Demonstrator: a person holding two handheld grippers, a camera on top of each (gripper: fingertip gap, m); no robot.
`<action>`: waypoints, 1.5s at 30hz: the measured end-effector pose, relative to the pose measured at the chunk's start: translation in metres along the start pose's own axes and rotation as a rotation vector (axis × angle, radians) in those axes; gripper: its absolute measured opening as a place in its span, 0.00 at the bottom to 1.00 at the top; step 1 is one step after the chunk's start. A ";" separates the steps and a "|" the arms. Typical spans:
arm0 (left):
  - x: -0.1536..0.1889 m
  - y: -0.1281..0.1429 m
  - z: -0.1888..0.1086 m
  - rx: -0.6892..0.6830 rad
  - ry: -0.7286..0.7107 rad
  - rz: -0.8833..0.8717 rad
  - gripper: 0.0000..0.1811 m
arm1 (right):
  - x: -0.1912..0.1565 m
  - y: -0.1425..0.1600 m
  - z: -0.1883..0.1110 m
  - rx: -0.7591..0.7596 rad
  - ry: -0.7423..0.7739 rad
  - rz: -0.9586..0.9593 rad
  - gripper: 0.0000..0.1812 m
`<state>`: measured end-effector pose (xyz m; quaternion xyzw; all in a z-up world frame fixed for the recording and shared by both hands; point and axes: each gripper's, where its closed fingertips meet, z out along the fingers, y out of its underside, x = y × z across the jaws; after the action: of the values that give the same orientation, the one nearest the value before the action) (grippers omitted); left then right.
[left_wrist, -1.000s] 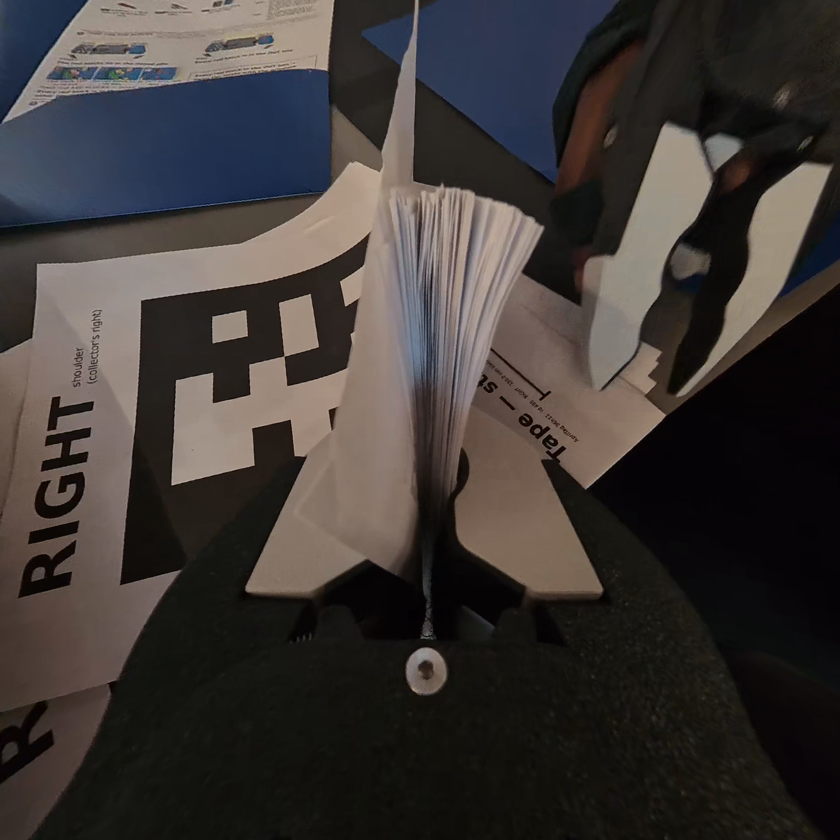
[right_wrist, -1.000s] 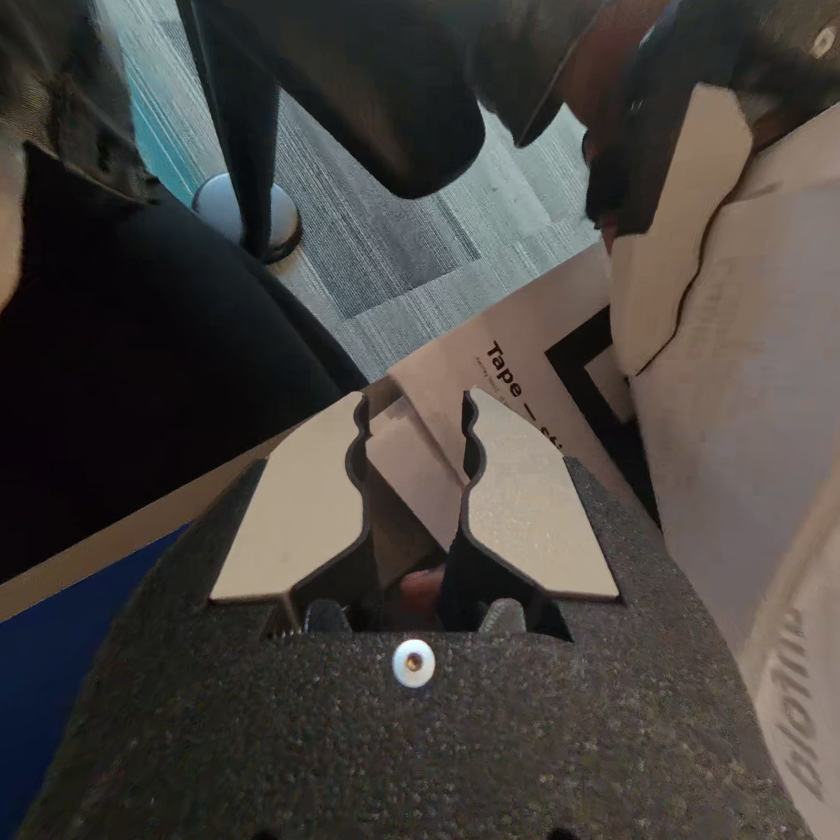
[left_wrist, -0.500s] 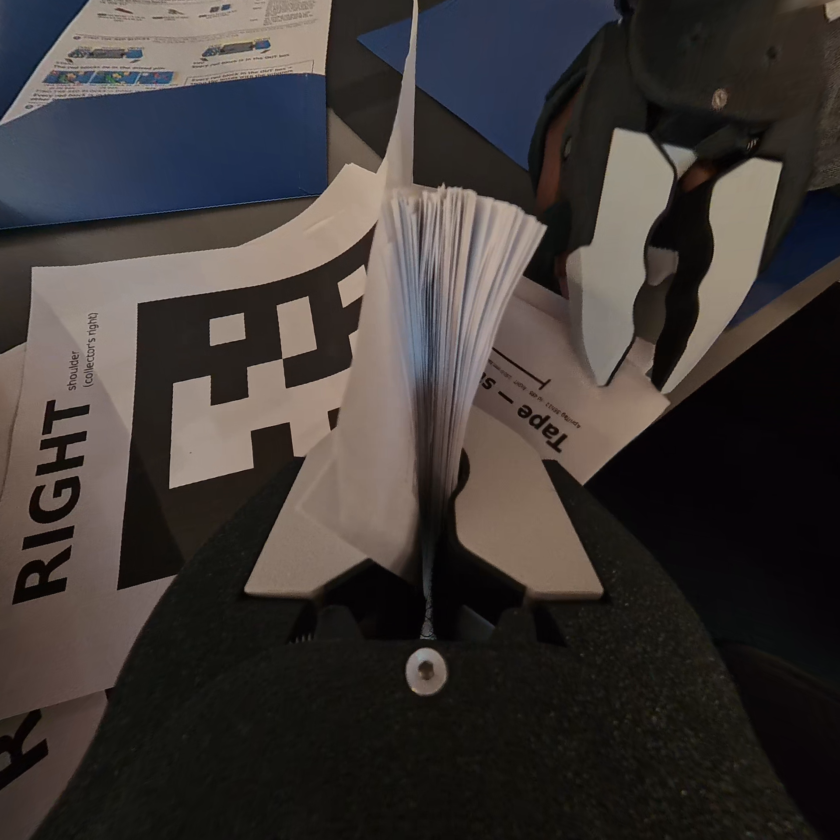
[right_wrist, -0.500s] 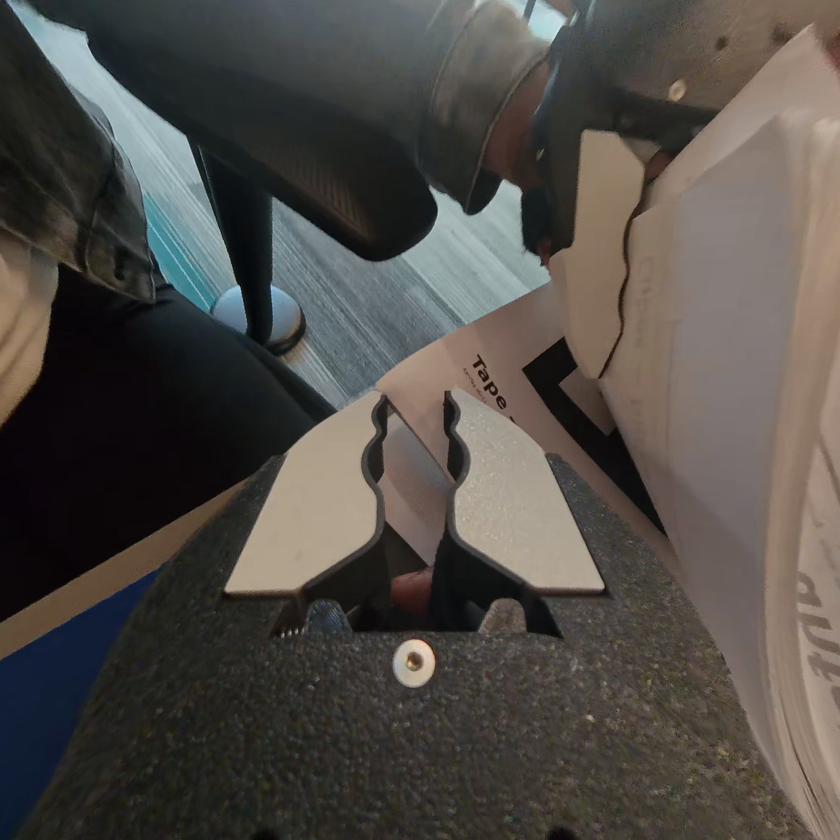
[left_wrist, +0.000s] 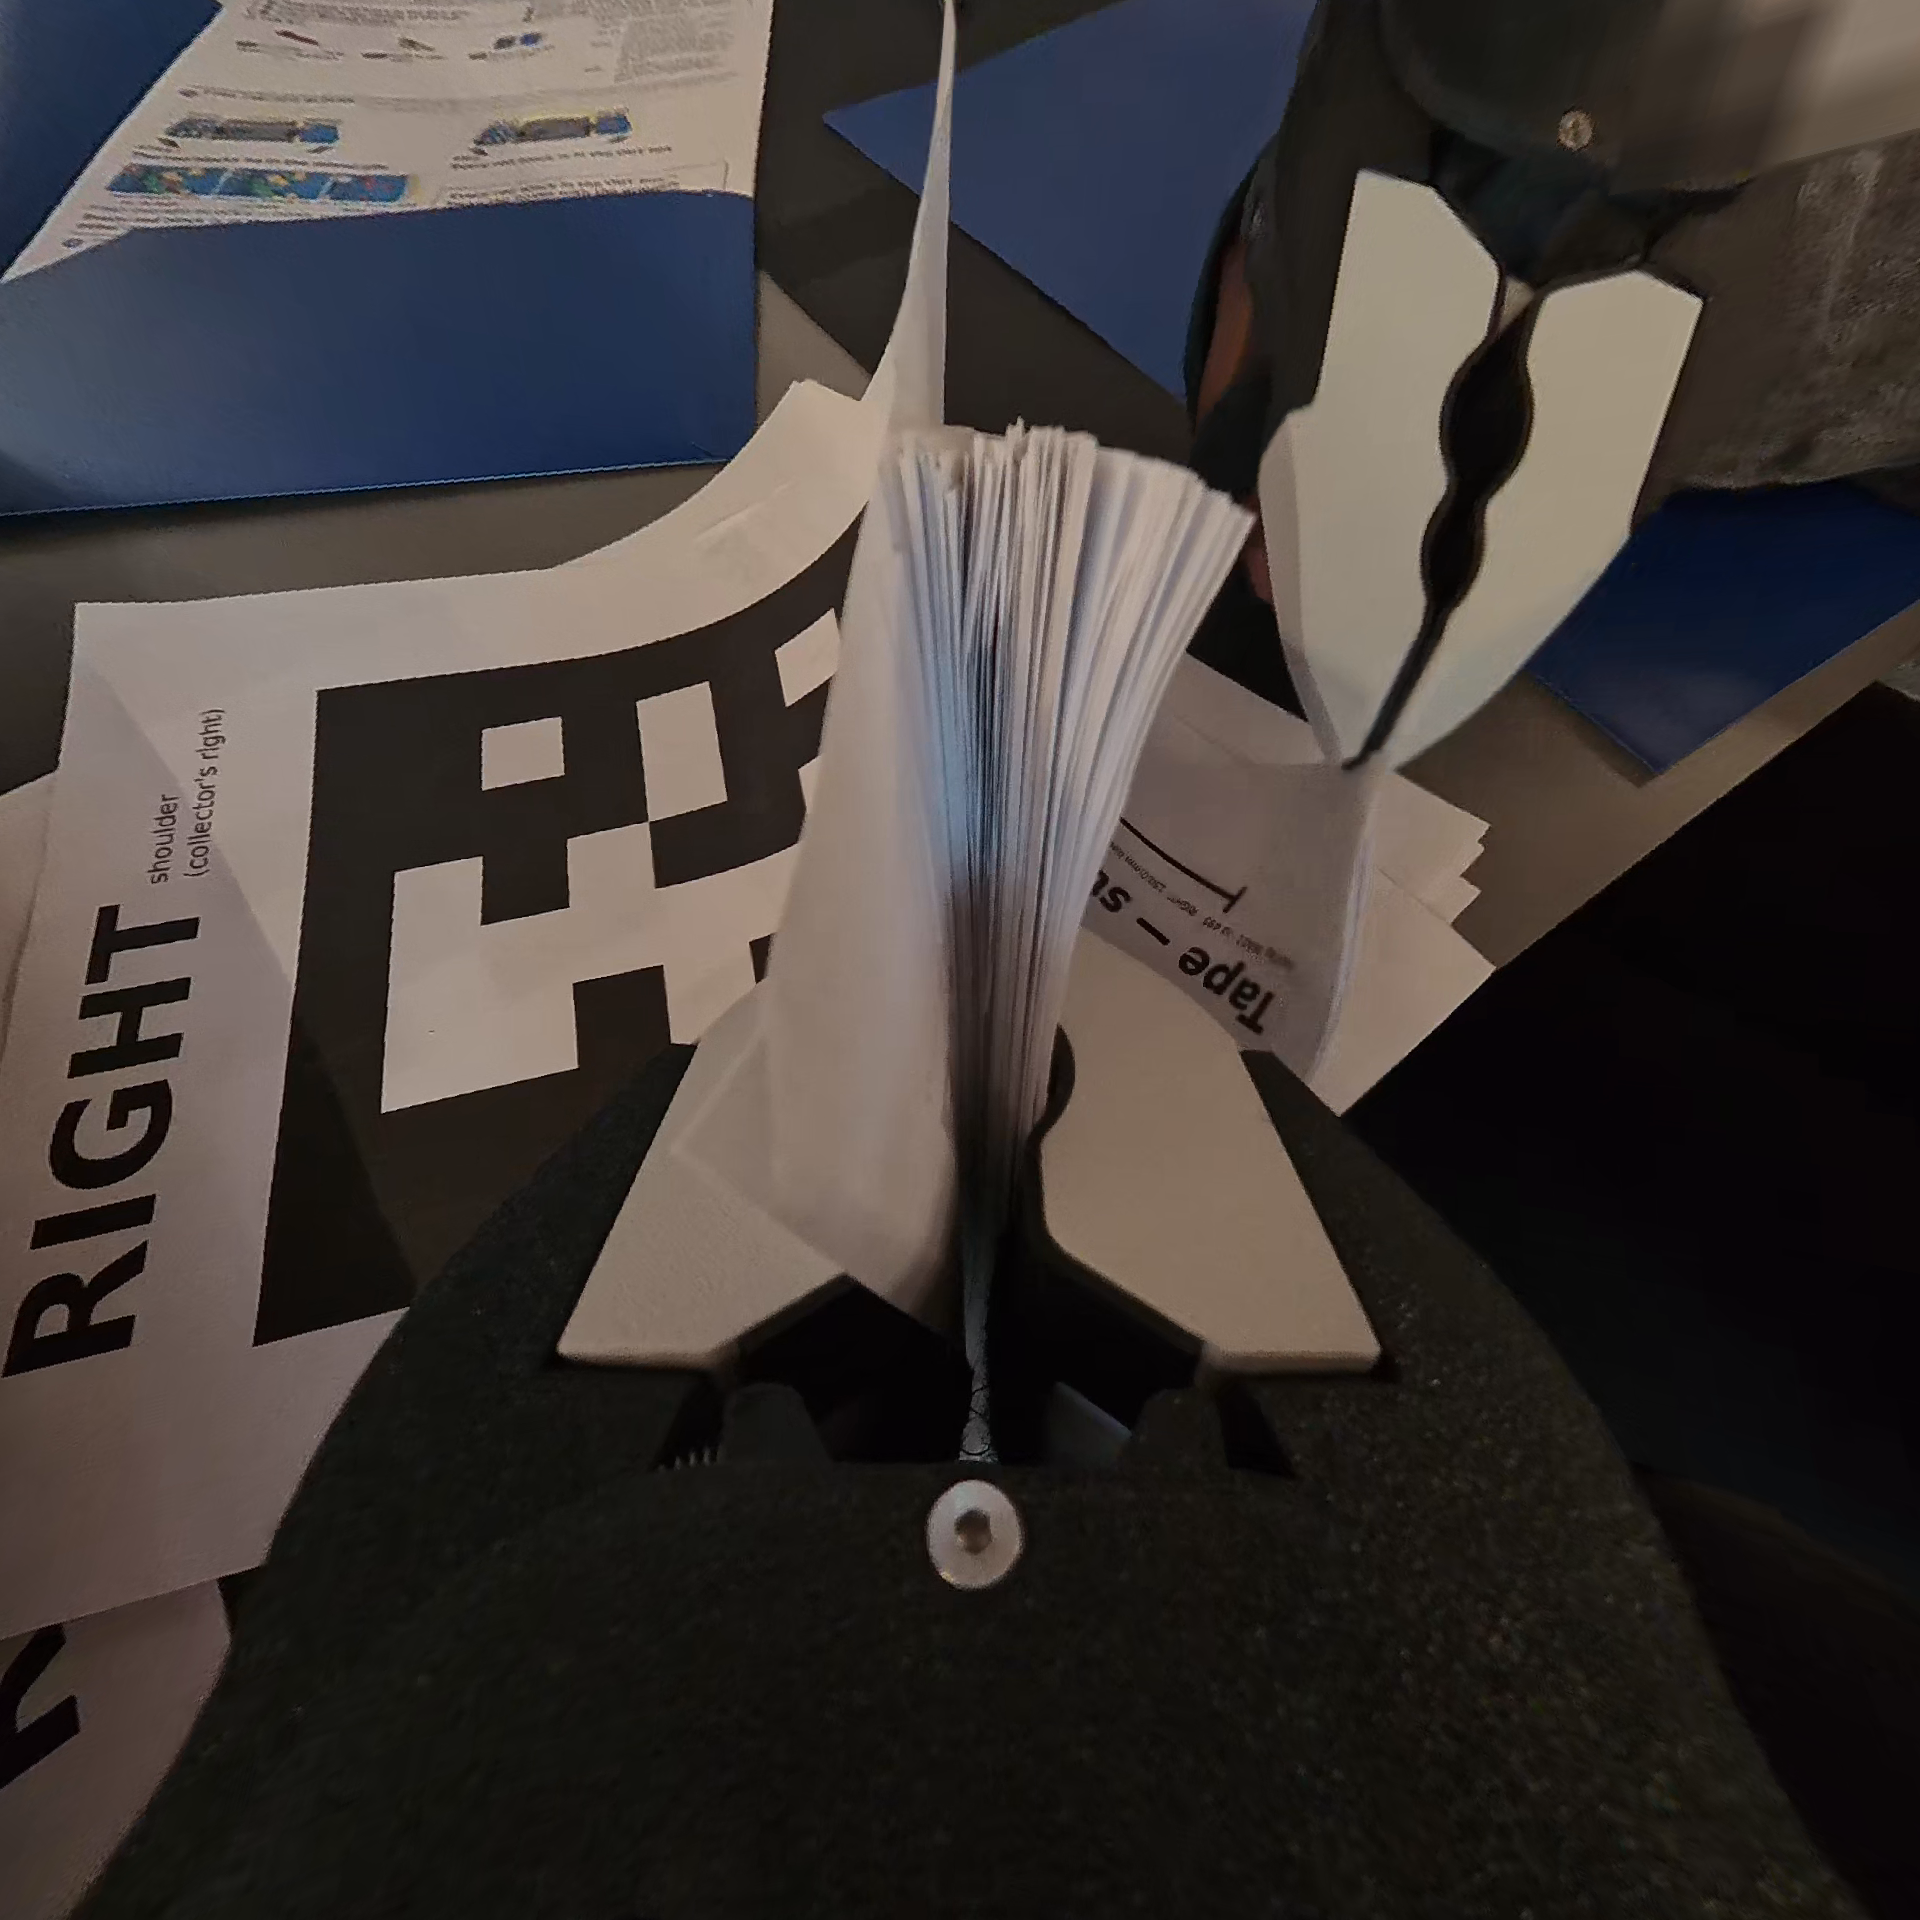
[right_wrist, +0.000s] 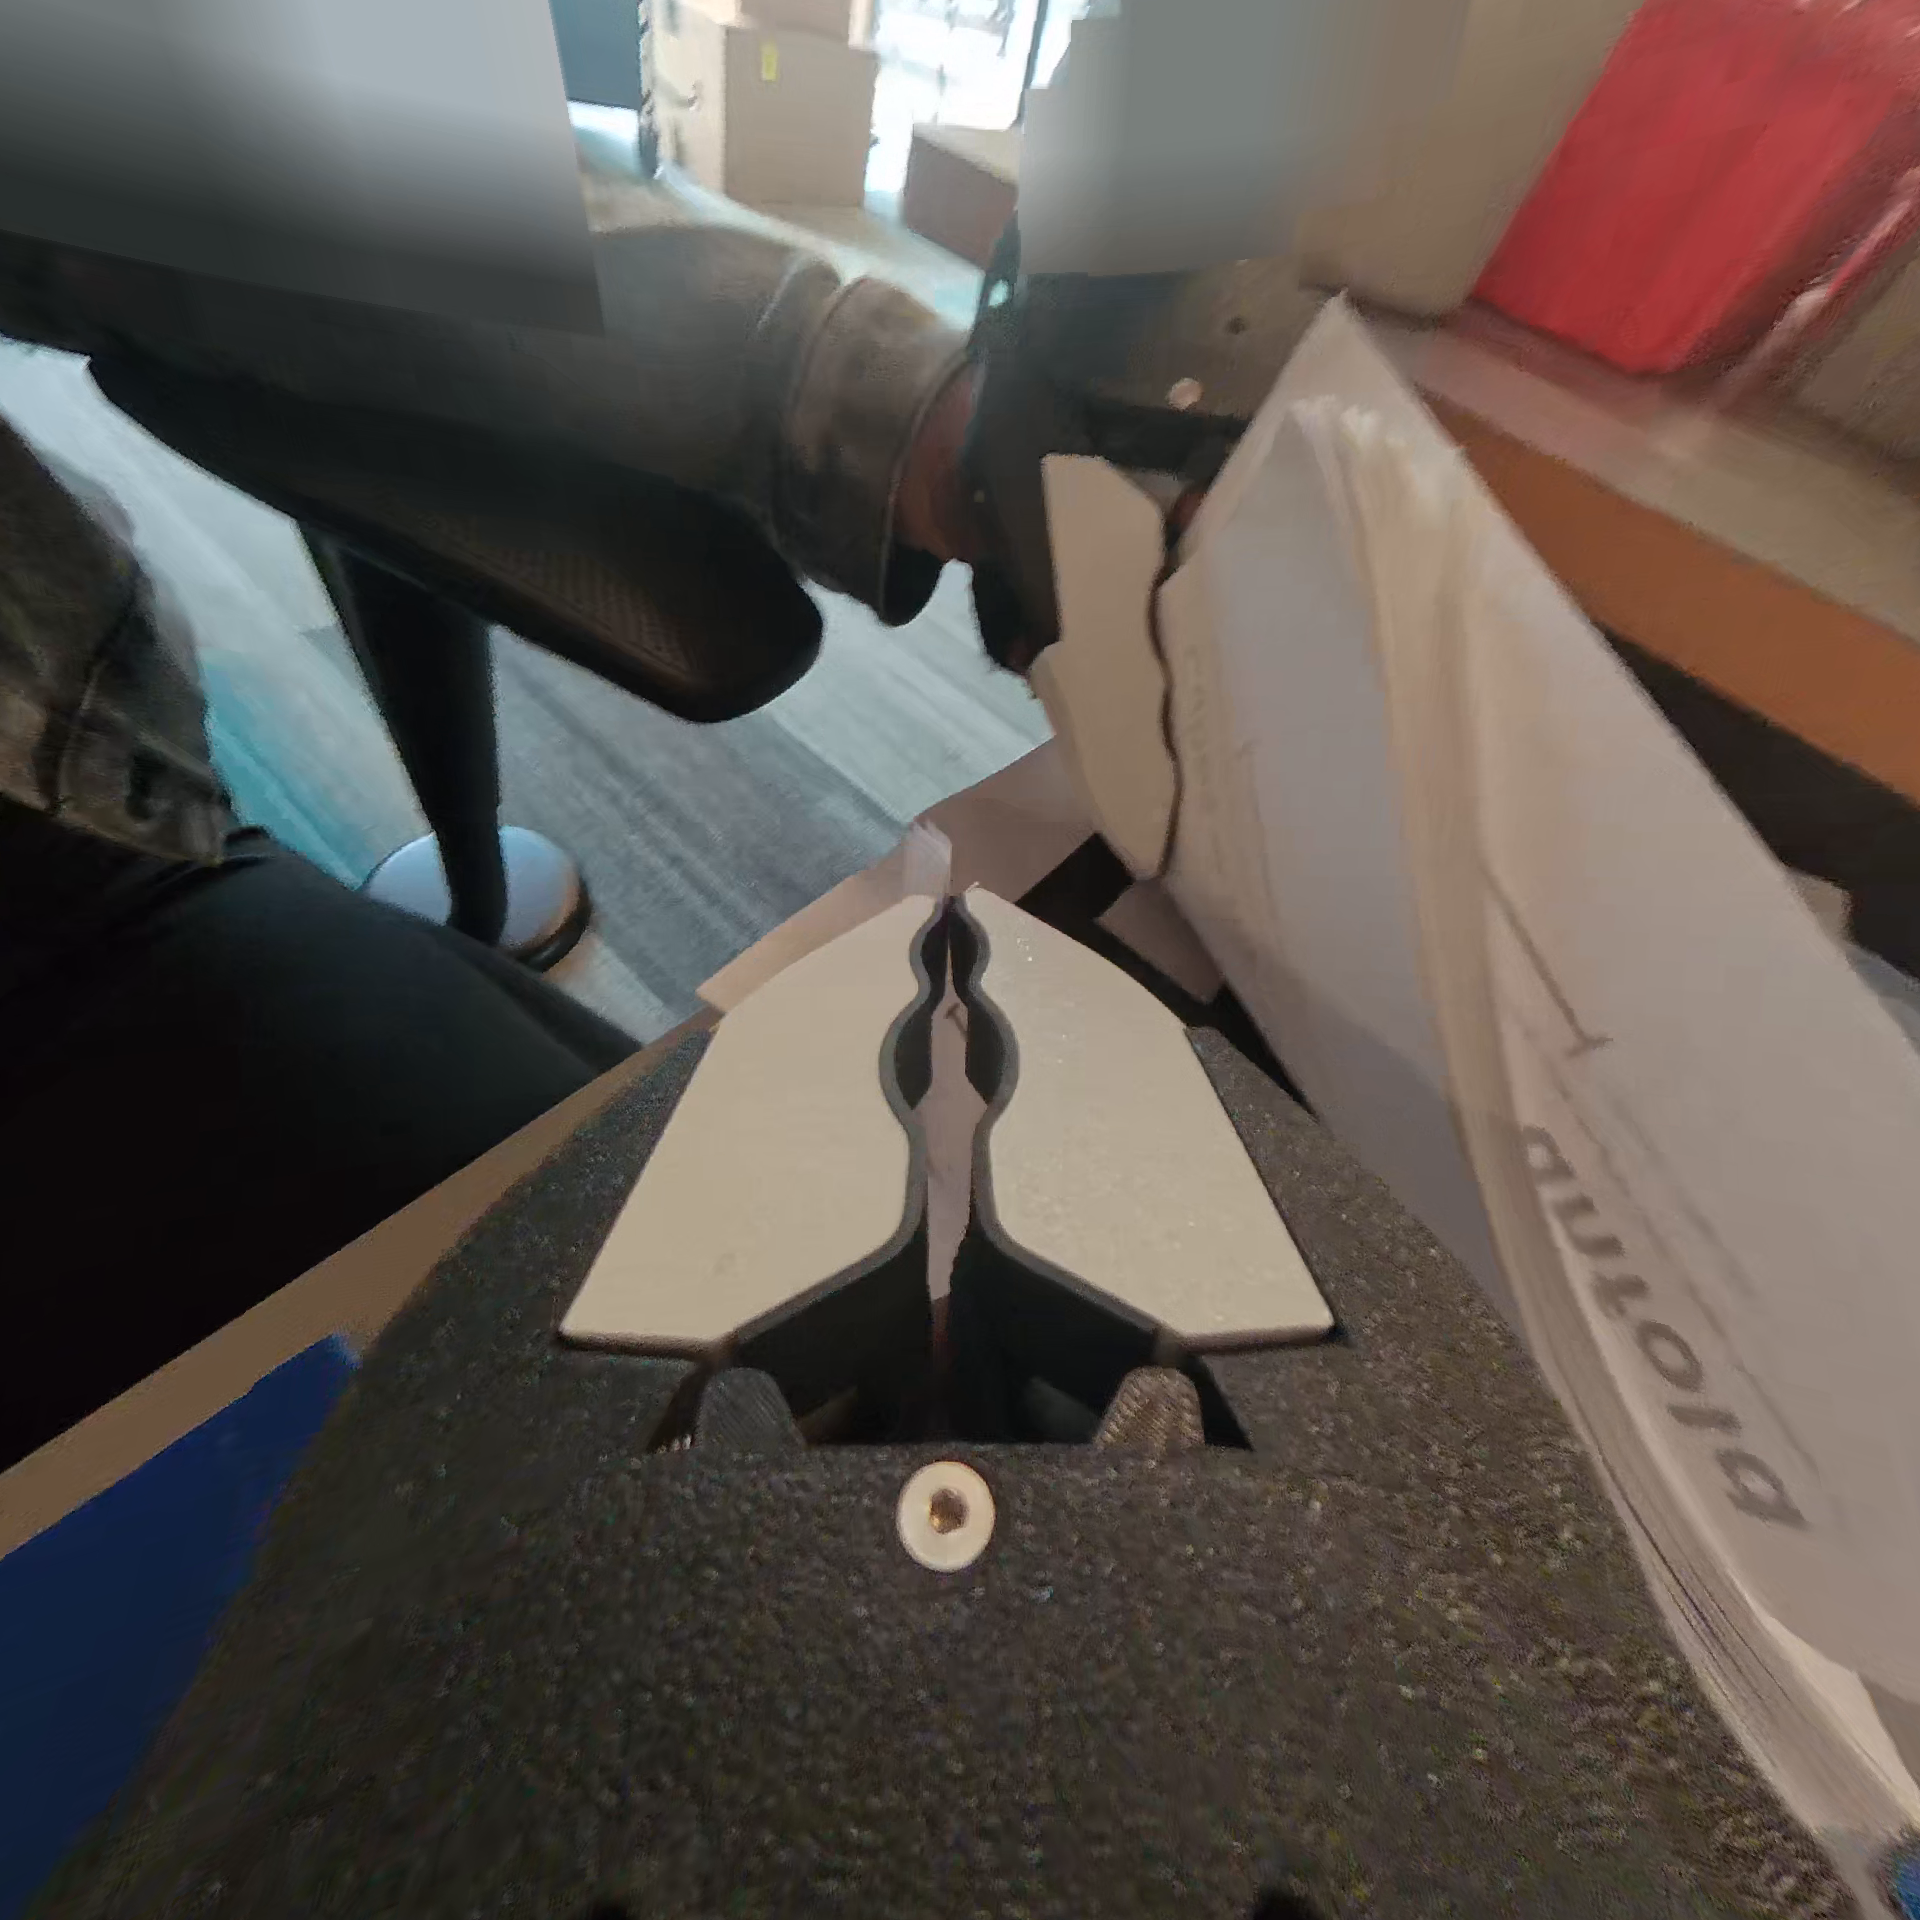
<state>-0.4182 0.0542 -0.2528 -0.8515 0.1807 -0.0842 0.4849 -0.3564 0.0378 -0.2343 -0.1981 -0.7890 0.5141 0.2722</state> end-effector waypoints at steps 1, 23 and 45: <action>-0.001 -0.001 -0.001 0.011 0.004 -0.017 0.09 | 0.005 -0.003 -0.003 0.019 0.031 0.004 0.00; -0.005 -0.004 -0.005 0.067 0.040 -0.122 0.08 | 0.032 -0.014 -0.017 0.097 0.160 0.082 0.00; -0.002 -0.002 -0.003 0.046 0.043 -0.093 0.09 | -0.032 0.022 0.014 -0.178 -0.150 -0.095 0.16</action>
<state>-0.4208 0.0533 -0.2498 -0.8455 0.1492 -0.1292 0.4961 -0.3400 0.0176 -0.2666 -0.1447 -0.8581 0.4419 0.2180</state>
